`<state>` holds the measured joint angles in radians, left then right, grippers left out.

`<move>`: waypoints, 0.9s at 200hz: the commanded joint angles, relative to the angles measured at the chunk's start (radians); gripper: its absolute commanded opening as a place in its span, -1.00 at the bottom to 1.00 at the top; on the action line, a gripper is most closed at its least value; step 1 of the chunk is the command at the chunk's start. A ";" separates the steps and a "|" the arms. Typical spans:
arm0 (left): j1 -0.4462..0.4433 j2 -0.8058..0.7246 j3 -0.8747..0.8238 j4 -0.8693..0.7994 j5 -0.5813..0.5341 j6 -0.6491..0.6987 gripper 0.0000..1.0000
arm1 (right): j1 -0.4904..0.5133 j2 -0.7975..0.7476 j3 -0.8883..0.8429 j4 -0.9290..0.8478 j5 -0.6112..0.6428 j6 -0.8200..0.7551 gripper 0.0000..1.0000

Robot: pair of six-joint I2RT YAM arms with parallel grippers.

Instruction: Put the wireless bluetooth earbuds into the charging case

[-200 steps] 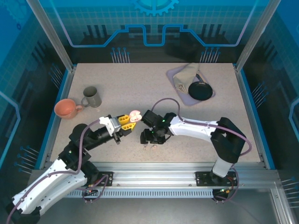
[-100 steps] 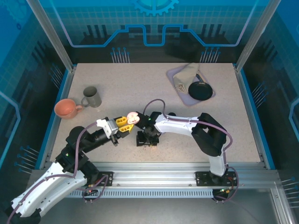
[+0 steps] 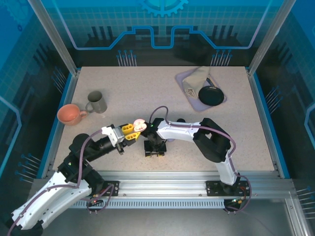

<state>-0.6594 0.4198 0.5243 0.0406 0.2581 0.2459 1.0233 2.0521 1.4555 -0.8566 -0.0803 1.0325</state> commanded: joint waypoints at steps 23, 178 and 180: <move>-0.008 -0.022 0.001 -0.010 -0.002 0.031 -1.00 | 0.015 0.061 0.083 -0.077 0.026 0.010 -0.12; -0.007 -0.028 -0.002 -0.014 -0.012 0.034 -1.00 | 0.015 0.063 0.051 -0.037 0.002 0.025 -0.24; -0.007 -0.027 -0.003 -0.014 -0.012 0.034 -1.00 | 0.015 0.063 0.049 -0.037 0.001 0.026 -0.24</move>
<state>-0.6594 0.3988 0.5243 0.0257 0.2577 0.2646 1.0233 2.0968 1.5238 -0.8959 -0.0448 1.0332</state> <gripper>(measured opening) 0.199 0.382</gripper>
